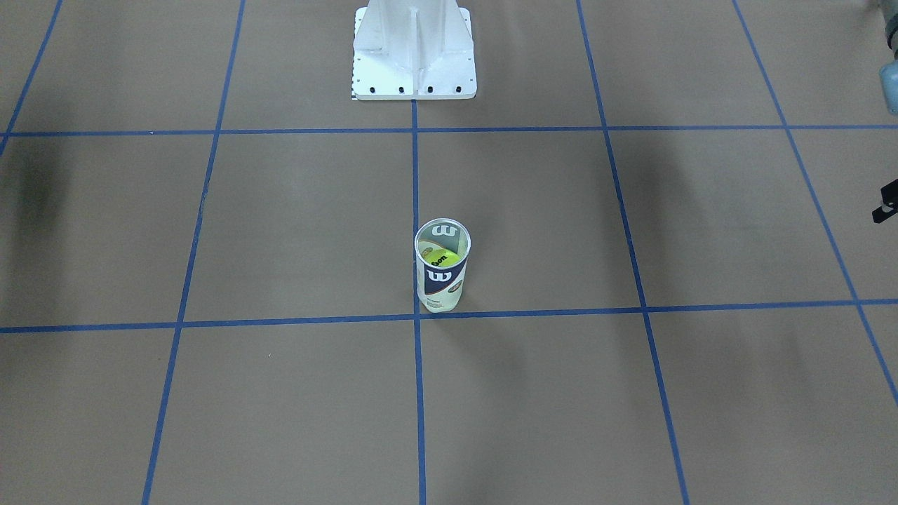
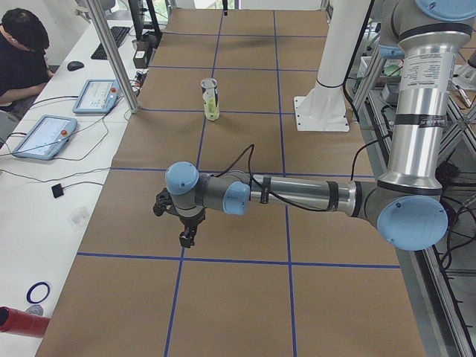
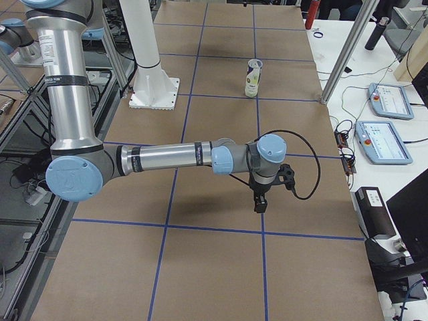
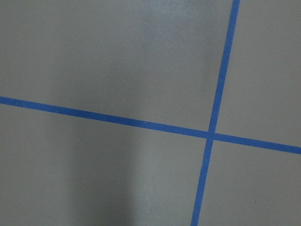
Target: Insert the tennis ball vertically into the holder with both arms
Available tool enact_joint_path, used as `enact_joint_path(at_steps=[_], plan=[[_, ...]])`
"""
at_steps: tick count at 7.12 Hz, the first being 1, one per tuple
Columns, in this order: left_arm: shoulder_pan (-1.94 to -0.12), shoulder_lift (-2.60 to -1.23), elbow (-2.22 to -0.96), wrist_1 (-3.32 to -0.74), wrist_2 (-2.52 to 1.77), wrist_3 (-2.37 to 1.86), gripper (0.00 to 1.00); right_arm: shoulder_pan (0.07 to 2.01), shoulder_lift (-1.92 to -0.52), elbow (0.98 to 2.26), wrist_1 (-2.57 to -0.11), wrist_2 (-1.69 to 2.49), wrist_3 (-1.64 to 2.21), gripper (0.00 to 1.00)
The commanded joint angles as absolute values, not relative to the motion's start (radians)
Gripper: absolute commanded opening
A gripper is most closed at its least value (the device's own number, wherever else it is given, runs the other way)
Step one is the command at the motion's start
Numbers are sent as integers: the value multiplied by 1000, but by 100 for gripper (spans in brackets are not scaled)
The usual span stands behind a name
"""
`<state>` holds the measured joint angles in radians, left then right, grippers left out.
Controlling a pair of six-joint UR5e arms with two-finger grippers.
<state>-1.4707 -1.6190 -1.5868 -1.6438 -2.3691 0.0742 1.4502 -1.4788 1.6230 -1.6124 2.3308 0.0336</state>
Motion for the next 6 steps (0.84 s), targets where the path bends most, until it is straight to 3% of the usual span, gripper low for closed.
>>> enact_joint_path(at_steps=[1, 3, 6], plan=[[-1511, -1618, -1608, -1565, -2370, 94, 100, 1486, -1492, 1770, -1837, 2333, 26, 100], [-1517, -1618, -1600, -1562, -2370, 98, 100, 1514, -1537, 1767, -1838, 2341, -134, 100], [-1520, -1618, -1598, -1562, -2368, 98, 100, 1543, -1549, 1660, -1784, 2393, -138, 100]])
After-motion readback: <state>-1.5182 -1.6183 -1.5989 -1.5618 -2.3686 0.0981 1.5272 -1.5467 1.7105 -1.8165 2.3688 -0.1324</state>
